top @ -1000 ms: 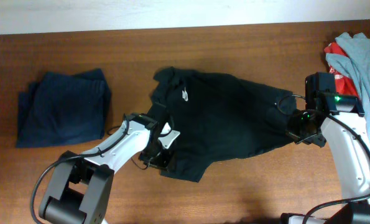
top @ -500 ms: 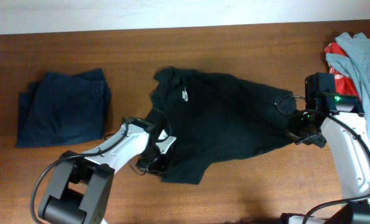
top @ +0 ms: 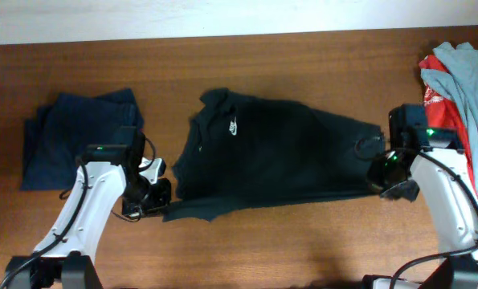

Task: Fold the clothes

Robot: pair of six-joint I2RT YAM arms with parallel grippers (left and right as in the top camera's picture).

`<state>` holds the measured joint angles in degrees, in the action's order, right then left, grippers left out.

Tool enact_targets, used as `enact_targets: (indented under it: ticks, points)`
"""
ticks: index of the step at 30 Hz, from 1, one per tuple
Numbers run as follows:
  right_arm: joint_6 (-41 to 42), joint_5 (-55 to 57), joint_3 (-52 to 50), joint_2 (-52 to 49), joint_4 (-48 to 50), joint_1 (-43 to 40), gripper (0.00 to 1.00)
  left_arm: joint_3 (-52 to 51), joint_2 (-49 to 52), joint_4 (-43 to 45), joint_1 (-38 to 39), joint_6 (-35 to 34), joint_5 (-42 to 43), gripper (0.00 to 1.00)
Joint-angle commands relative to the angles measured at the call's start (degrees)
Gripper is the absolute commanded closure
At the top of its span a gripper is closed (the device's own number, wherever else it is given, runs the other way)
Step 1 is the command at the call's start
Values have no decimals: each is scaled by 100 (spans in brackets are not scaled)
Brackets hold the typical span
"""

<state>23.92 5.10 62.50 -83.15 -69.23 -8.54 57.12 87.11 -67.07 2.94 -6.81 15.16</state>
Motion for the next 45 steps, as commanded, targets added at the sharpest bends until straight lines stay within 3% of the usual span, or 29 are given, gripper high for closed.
enact_targets:
  ticks: [1,6,10,15,16,19,28,31,34,35,45]
  points:
    - [31,-302,-557,11,138,-11,89,57,-85,-66,-87,127,-306,100]
    - [28,-472,-1086,11,192,-11,89,57,-85,-136,-87,127,-472,100]
    - [28,-769,-1259,11,221,-11,74,57,-85,-138,-87,127,-474,100]
    - [7,-883,-1285,11,208,-11,80,57,-85,-146,-87,125,-516,99]
    - [7,-898,-1285,11,203,-11,75,57,-85,-155,-87,125,-516,100]
    - [35,-1008,-1414,11,240,-11,49,59,-85,-177,-87,125,-518,99]
    - [426,-1375,-2562,-39,951,-11,47,59,-85,-109,-87,125,-514,100]
    - [669,-1375,-2712,-48,979,-11,49,59,-85,-48,-87,125,-514,99]
    - [918,-1381,-2761,-48,1200,-11,65,57,-85,20,-87,125,-514,100]
    - [946,-1390,-2758,-48,1266,-11,94,59,-85,42,-87,125,-514,100]
    - [280,-1346,-1985,-46,485,-11,96,131,-304,-98,-87,-157,-380,100]
